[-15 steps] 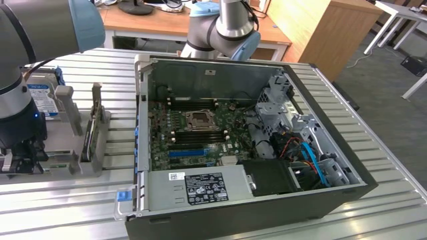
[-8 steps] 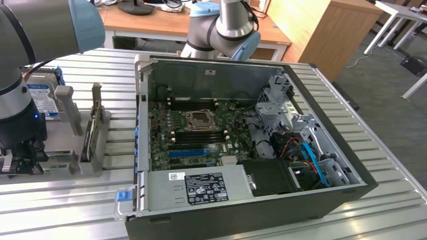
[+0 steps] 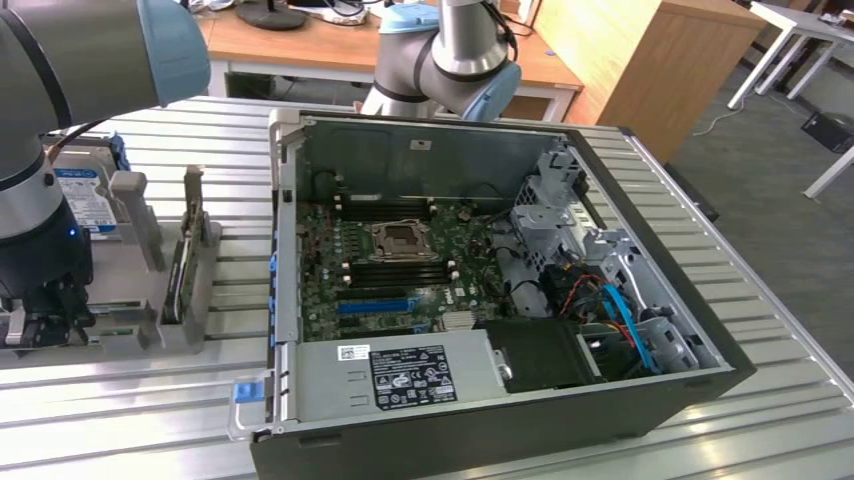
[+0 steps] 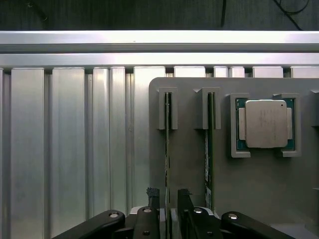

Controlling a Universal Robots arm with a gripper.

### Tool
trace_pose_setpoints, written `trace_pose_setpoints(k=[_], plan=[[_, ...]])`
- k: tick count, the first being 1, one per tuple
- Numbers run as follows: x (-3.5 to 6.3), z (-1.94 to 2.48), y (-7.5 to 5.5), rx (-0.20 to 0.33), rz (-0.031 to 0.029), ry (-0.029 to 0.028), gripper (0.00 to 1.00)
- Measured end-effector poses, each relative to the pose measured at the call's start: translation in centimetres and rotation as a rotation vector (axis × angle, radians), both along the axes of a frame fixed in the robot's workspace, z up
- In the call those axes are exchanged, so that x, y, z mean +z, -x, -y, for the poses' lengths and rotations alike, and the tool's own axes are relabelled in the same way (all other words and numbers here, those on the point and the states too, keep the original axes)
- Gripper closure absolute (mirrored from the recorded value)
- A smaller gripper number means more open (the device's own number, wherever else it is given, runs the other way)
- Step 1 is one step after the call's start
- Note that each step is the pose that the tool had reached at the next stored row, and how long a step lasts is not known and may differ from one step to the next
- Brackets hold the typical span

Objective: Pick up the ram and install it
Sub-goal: 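Pick up the ram and move it above insertion slot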

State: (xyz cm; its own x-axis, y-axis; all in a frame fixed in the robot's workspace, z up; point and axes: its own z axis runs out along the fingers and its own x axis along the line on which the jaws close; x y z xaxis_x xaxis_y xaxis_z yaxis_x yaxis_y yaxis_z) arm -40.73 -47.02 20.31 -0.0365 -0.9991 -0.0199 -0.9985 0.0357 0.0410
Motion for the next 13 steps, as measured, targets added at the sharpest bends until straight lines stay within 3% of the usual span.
trace_pose_setpoints(k=[1,2,13], plan=[[0.00,0.00,0.00,0.000,-0.0001,0.0000,0.66],[0.00,0.00,0.00,0.000,0.0000,0.0000,0.73],[-0.29,0.00,0.00,0.000,-0.0001,0.0001,0.73]])
